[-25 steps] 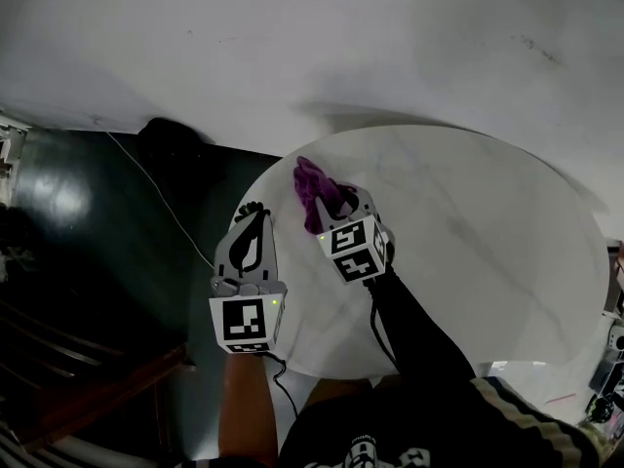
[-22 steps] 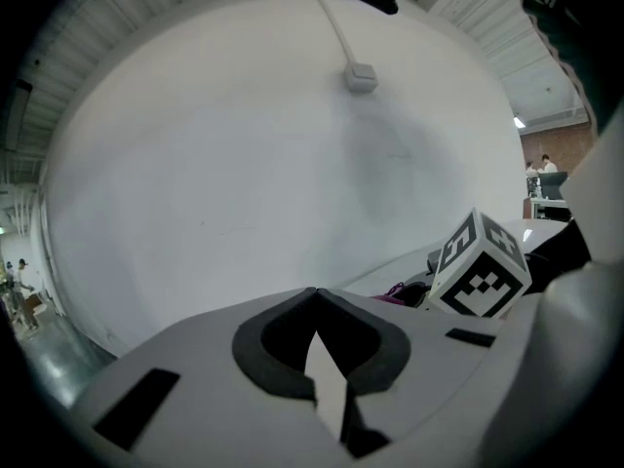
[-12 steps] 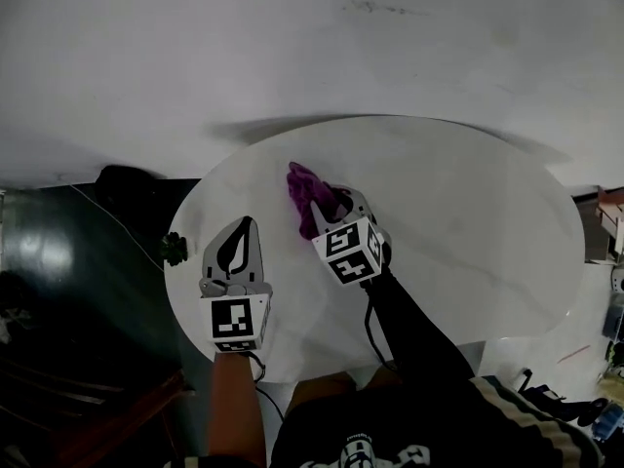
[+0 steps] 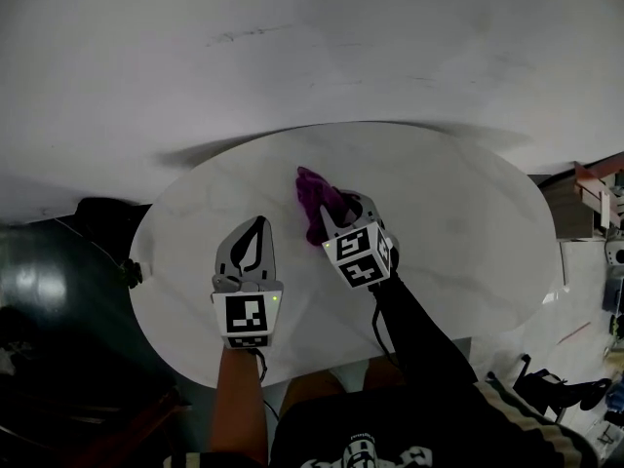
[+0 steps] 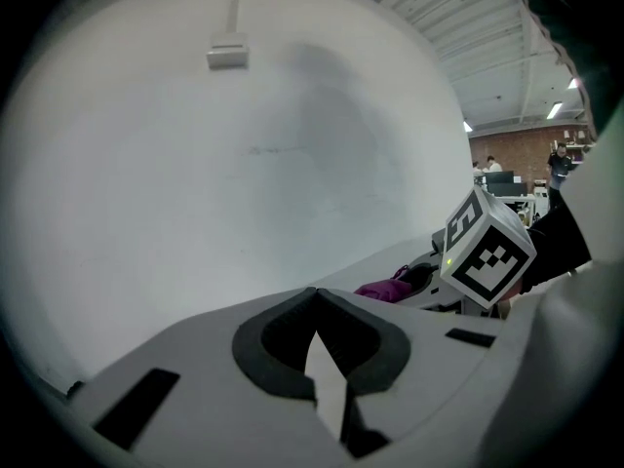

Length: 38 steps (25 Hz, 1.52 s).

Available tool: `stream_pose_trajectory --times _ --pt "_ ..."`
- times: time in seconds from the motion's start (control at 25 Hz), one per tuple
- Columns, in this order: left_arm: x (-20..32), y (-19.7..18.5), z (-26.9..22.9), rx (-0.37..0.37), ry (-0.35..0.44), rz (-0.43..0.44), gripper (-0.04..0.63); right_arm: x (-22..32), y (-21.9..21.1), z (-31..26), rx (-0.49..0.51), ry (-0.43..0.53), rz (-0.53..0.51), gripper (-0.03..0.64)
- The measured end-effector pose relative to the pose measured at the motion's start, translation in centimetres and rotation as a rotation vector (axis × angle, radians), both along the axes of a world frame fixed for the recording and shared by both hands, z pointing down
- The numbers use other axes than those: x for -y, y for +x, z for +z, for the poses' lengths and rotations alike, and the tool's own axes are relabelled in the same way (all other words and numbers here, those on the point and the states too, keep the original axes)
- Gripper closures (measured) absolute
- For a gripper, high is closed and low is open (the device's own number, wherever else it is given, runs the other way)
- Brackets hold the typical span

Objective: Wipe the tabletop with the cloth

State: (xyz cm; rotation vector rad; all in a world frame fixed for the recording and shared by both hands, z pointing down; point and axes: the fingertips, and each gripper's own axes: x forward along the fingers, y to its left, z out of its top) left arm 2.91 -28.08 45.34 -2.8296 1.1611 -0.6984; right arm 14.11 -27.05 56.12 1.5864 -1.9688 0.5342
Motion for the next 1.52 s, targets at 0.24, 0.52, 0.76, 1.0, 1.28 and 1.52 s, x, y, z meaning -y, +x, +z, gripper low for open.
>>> stream_pose_trajectory --times 0.24,0.52,0.76,1.0,1.28,1.52 --pt "-2.3 8.9 0.1 -0.023 -0.008 0.085 0.595 -3.5 9.0 -0.1 -0.026 -0.001 0.075 0.494" --pt "-5.9 19.7 0.4 -0.104 -0.044 0.188 0.595 -8.4 20.1 -0.1 -0.059 -0.012 0.183 0.494" --pt "-9.7 29.1 0.9 -0.132 -0.067 0.298 0.595 -13.2 29.3 -0.2 -0.088 -0.033 0.278 0.494" --pt "-14.1 37.6 1.3 -0.139 -0.082 0.404 0.595 -19.0 38.8 -0.3 -0.137 -0.057 0.377 0.494" --pt "-19.2 44.2 1.3 -0.147 -0.102 0.509 0.595 -26.8 47.7 -0.6 -0.209 -0.099 0.497 0.494" --pt "-21.0 45.5 1.0 -0.148 -0.098 0.547 0.595 -32.0 52.3 -0.7 -0.246 -0.143 0.631 0.494"
